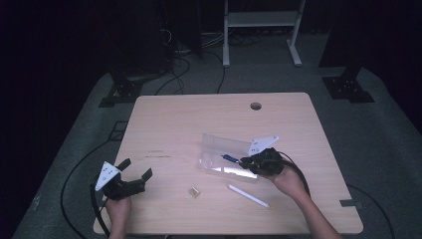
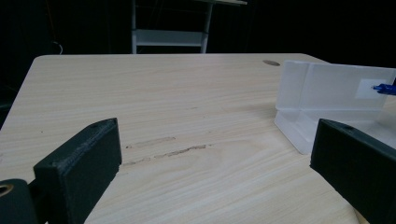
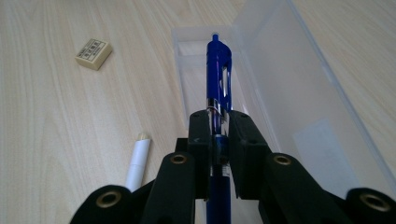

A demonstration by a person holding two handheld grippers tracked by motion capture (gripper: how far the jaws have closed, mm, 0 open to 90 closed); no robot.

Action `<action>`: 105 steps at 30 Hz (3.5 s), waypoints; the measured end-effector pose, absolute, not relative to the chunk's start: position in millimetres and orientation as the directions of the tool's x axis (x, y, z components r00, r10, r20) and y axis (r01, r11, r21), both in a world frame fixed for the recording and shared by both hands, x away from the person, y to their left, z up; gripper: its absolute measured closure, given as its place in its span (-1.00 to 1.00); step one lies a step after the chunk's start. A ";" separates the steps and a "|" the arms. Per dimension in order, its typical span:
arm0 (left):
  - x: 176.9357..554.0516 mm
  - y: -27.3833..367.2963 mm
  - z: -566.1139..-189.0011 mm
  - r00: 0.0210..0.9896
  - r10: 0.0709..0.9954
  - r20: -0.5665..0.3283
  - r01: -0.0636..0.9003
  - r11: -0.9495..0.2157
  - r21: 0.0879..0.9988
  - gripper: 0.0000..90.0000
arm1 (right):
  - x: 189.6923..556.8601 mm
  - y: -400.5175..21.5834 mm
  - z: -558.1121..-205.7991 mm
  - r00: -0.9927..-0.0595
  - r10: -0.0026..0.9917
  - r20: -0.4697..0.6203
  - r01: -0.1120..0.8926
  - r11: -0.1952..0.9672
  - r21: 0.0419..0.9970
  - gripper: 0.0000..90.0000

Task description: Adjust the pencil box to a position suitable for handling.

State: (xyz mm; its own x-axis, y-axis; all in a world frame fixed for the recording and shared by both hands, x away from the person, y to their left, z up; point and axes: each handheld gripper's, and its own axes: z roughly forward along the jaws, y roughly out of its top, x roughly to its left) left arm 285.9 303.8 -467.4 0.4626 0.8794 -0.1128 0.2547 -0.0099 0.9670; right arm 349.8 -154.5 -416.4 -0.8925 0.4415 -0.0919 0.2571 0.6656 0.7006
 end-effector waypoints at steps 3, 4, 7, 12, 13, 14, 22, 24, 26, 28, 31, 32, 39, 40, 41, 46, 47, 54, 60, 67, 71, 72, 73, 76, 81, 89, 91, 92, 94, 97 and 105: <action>286.0 303.8 -467.5 0.462 0.880 -0.114 0.255 -0.009 0.967 -0.98 | 352.6 -153.2 -418.3 -0.890 0.449 -0.077 0.272 0.659 0.701 0.76; 286.2 303.7 -467.5 0.462 0.880 -0.114 0.256 -0.010 0.967 -0.98 | 354.0 -152.5 -419.4 -0.893 0.443 -0.081 0.265 0.662 0.701 0.76; 286.5 303.3 -467.5 0.463 0.879 -0.113 0.258 -0.011 0.966 -0.98 | 357.0 -149.4 -422.0 -0.894 0.442 -0.075 0.270 0.665 0.696 0.76; 286.7 303.3 -467.5 0.464 0.878 -0.115 0.258 -0.010 0.966 -0.98 | 362.2 -143.0 -425.8 -0.895 0.440 -0.069 0.277 0.671 0.688 0.76; 286.6 303.5 -467.5 0.463 0.879 -0.116 0.258 -0.008 0.966 -0.98 | 363.0 -142.1 -426.4 -0.895 0.441 -0.068 0.278 0.671 0.688 0.76; 286.5 303.6 -467.5 0.463 0.879 -0.116 0.258 -0.009 0.966 -0.98 | 364.4 -140.8 -427.7 -0.894 0.443 -0.066 0.280 0.669 0.689 0.76; 286.6 303.6 -467.2 0.464 0.879 -0.112 0.255 -0.012 0.967 -0.98 | 373.7 -136.1 -437.4 -0.886 0.462 -0.039 0.312 0.657 0.687 0.76; 286.6 303.9 -467.1 0.465 0.878 -0.112 0.254 -0.011 0.967 -0.98 | 376.4 -135.7 -439.6 -0.886 0.462 -0.037 0.317 0.662 0.680 0.76; 286.5 304.1 -467.0 0.464 0.879 -0.113 0.253 -0.009 0.967 -0.98 | 378.9 -135.3 -442.0 -0.886 0.462 -0.034 0.322 0.668 0.670 0.76; 286.7 303.9 -467.1 0.464 0.878 -0.114 0.255 -0.009 0.967 -0.98 | 382.2 -135.6 -445.2 -0.883 0.468 -0.032 0.333 0.672 0.661 0.76; 286.6 303.4 -466.9 0.465 0.879 -0.110 0.254 -0.013 0.967 -0.98 | 385.3 -135.7 -448.7 -0.881 0.472 -0.024 0.344 0.674 0.654 0.76; 286.5 303.5 -466.8 0.465 0.878 -0.110 0.253 -0.013 0.967 -0.98 | 386.1 -135.4 -450.0 -0.882 0.471 -0.025 0.343 0.678 0.650 0.76; 286.3 303.8 -466.9 0.464 0.879 -0.111 0.252 -0.011 0.968 -0.98 | 390.0 -132.4 -457.4 -0.879 0.477 -0.010 0.359 0.674 0.645 0.76; 286.3 303.8 -466.9 0.464 0.878 -0.112 0.252 -0.010 0.968 -0.98 | 390.5 -132.2 -458.2 -0.878 0.478 -0.006 0.362 0.672 0.646 0.76; 286.3 303.7 -467.0 0.465 0.878 -0.112 0.253 -0.010 0.967 -0.98 | 390.8 -131.8 -458.8 -0.877 0.480 -0.002 0.365 0.671 0.646 0.76; 286.5 303.6 -466.9 0.465 0.878 -0.111 0.253 -0.012 0.967 -0.98 | 393.6 -130.5 -463.0 -0.878 0.478 -0.002 0.368 0.678 0.637 0.76; 286.5 303.6 -467.0 0.465 0.878 -0.110 0.253 -0.012 0.967 -0.98 | 394.0 -130.3 -464.0 -0.878 0.478 0.002 0.370 0.678 0.635 0.76; 286.1 304.2 -466.9 0.462 0.879 -0.113 0.252 -0.008 0.968 -0.98 | 395.4 -128.6 -467.2 -0.878 0.478 0.007 0.374 0.679 0.631 0.76; 286.1 303.6 -466.7 0.464 0.879 -0.112 0.251 -0.010 0.968 -0.98 | 396.1 -126.7 -468.8 -0.880 0.475 0.007 0.375 0.685 0.625 0.75; 286.1 304.3 -467.0 0.463 0.879 -0.114 0.252 -0.007 0.968 -0.98 | 398.1 -127.5 -470.6 -0.878 0.477 0.020 0.384 0.681 0.624 0.74; 286.1 303.7 -466.8 0.464 0.879 -0.111 0.252 -0.010 0.968 -0.98 | 397.9 -127.2 -470.7 -0.879 0.477 0.024 0.385 0.679 0.625 0.74; 286.1 303.6 -466.8 0.464 0.879 -0.111 0.252 -0.010 0.968 -0.98 | 397.8 -127.2 -470.6 -0.879 0.477 0.022 0.384 0.679 0.625 0.74; 286.1 303.7 -466.8 0.464 0.879 -0.111 0.252 -0.011 0.968 -0.98 | 397.9 -127.4 -470.6 -0.879 0.477 0.020 0.383 0.679 0.627 0.74; 285.9 304.0 -466.8 0.463 0.879 -0.114 0.251 -0.006 0.968 -0.98 | 398.0 -128.0 -470.0 -0.879 0.477 0.025 0.386 0.678 0.626 0.72; 285.8 304.1 -466.6 0.461 0.880 -0.115 0.252 -0.006 0.968 -0.98 | 397.3 -128.5 -468.2 -0.877 0.479 0.026 0.386 0.673 0.631 0.68; 286.2 303.9 -466.9 0.462 0.880 -0.111 0.251 -0.009 0.968 -0.98 | 391.9 -135.3 -459.3 -0.880 0.470 0.072 0.395 0.638 0.661 0.46; 286.0 303.9 -466.9 0.462 0.880 -0.111 0.251 -0.009 0.968 -0.98 | 389.1 -137.1 -456.7 -0.882 0.466 0.078 0.393 0.632 0.668 0.43; 286.0 303.9 -466.9 0.461 0.880 -0.112 0.250 -0.008 0.968 -0.98 | 388.0 -138.0 -455.7 -0.883 0.462 0.078 0.390 0.633 0.669 0.42; 285.9 303.7 -466.8 0.462 0.880 -0.110 0.251 -0.011 0.968 -0.98 | 385.4 -139.7 -453.7 -0.884 0.459 0.085 0.391 0.628 0.672 0.39; 286.3 303.3 -467.0 0.462 0.880 -0.109 0.253 -0.013 0.967 -0.98 | 381.4 -142.6 -451.4 -0.886 0.455 0.086 0.387 0.626 0.677 0.36; 286.4 303.2 -467.1 0.461 0.881 -0.109 0.254 -0.013 0.967 -0.98 | 370.4 -149.6 -447.9 -0.887 0.453 0.084 0.381 0.618 0.687 0.28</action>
State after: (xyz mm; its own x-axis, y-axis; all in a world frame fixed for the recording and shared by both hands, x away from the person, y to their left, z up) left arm 286.4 303.2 -467.1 0.4608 0.8808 -0.1091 0.2541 -0.0131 0.9671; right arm 370.4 -149.6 -447.9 -0.8873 0.4534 0.0843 0.3812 0.6183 0.6873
